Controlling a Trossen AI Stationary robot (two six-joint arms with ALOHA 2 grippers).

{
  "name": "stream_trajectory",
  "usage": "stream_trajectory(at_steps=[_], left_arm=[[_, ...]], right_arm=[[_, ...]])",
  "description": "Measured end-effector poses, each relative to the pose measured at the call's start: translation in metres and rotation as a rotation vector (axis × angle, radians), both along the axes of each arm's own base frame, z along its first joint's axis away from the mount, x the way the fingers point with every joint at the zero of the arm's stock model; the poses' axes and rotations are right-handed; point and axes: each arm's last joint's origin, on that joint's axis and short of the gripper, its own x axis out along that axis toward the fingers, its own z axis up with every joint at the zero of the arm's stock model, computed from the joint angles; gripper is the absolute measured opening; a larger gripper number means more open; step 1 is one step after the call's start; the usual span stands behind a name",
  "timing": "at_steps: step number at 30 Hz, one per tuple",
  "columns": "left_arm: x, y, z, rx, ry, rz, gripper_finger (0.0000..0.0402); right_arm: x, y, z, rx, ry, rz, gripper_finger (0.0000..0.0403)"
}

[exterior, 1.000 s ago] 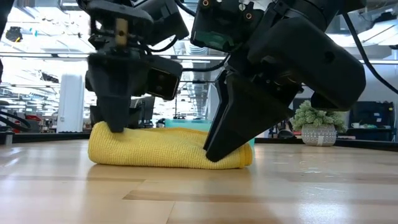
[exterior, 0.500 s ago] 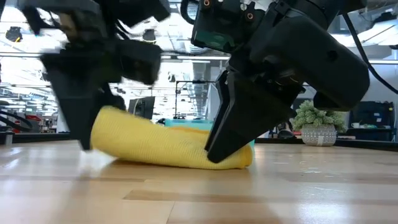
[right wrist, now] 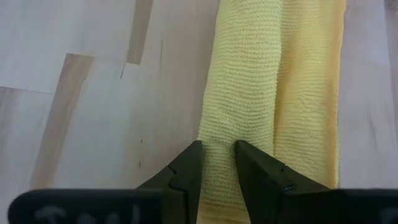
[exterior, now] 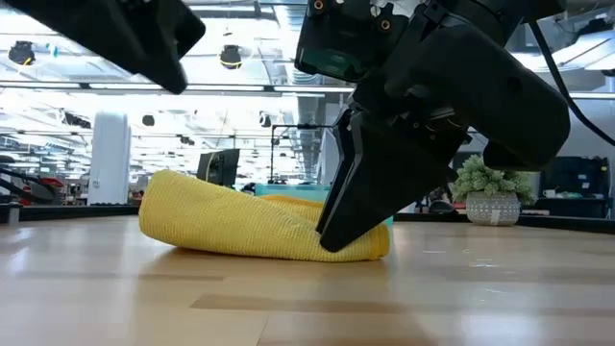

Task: Roll microfiber towels into tight, uniform cylinder then place into a basket
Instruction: Roll the yellow towel

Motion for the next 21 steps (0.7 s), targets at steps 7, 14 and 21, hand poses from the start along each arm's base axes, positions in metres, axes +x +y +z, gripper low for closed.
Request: stream_trajectory(at_steps=[7,14,21], left_arm=[[0.014,-0.012,-0.03,0.099,-0.016,-0.05,0.0167],[0.026,-0.001,-0.051,0.12,0.051,-0.017,0.0167],[0.029,0.009,-0.053,0.076,0.072,0.003,0.0167]], right_arm=[[0.0,-0.001,0.0,0.004,0.001,-0.006,0.012],[0.0,-0.001,0.0,0.004,0.001,-0.007,0.012],[0.0,-0.001,0.0,0.004,0.0,-0.007,0.012]])
